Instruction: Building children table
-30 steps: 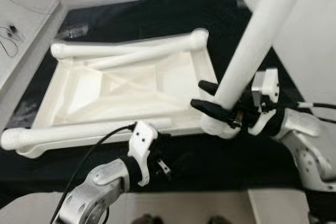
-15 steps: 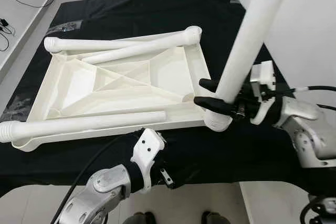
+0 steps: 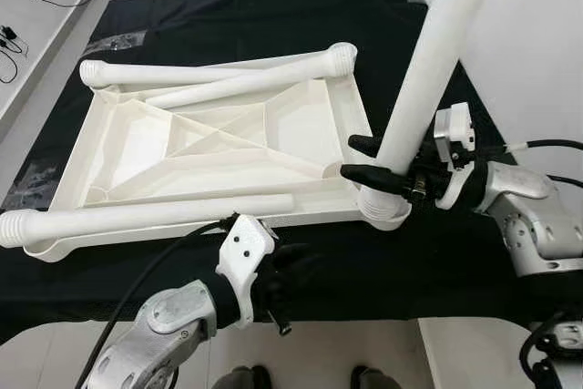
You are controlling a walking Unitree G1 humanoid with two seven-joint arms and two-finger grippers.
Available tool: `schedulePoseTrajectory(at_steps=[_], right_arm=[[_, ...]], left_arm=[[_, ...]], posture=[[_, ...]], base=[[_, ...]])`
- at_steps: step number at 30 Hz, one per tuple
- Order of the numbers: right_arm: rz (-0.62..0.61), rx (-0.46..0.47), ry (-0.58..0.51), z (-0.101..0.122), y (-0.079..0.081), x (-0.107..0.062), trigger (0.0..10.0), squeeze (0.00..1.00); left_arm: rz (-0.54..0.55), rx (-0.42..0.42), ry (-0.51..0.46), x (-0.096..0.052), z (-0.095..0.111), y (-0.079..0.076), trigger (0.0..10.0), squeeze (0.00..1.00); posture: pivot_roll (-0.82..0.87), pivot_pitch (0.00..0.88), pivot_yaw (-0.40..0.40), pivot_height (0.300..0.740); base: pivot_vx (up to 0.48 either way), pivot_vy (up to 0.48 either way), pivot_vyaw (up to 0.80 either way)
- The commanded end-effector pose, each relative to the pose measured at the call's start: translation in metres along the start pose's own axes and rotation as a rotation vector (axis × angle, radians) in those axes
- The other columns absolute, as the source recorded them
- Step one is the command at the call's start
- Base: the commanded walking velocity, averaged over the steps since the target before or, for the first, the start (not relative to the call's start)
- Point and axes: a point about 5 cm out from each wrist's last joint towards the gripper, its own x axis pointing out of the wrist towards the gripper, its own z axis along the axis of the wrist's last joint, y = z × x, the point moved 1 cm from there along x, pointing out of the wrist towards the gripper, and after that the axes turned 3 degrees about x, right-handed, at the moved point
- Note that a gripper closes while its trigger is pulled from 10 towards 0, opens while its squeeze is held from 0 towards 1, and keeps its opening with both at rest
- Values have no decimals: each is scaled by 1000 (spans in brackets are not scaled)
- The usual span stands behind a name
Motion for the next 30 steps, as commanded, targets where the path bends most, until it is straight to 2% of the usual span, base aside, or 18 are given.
schedulePoseTrajectory(at_steps=[1,5,8,15,18,19,22,23,24,30], right_arm=[[3,45,14,-13,0,4,10000,0],[-24,67,-2,-15,-8,3,10000,0],[-52,69,10,-13,-17,-5,10000,0],[-45,70,12,-12,-17,-8,10000,0],[14,82,21,-10,-13,-12,10000,0],[49,95,26,-10,-10,-13,10000,0],[49,95,26,-10,-10,-13,10000,0],[83,111,31,-11,-7,-15,10000,0],[111,126,38,-13,-4,-18,10000,0],[151,152,51,-16,0,-27,10000,0]], left_arm=[[-9,2,12,-5,0,-1,0,0],[16,4,10,-7,3,2,0,0],[47,-16,17,-12,0,5,0,0],[52,-19,25,-13,-3,5,0,0],[61,-24,37,-17,-7,3,0,0],[69,-25,41,-18,-9,3,2549,0],[69,-25,41,-18,-9,3,2549,0],[82,-27,45,-18,-10,4,7686,0],[90,-32,45,-20,-12,4,10000,0],[99,-38,45,-22,-14,3,10000,0]], posture=[[47,256,59,740],[65,263,62,740],[73,275,65,740],[73,283,69,740],[77,298,74,740],[76,300,75,740],[76,300,75,740],[76,301,77,740],[75,306,81,740],[70,300,87,740]], base=[[0,0,0],[0,0,0],[0,0,0],[0,0,0],[0,0,0],[0,0,0],[0,0,0],[0,0,0],[0,0,0],[0,0,0]])
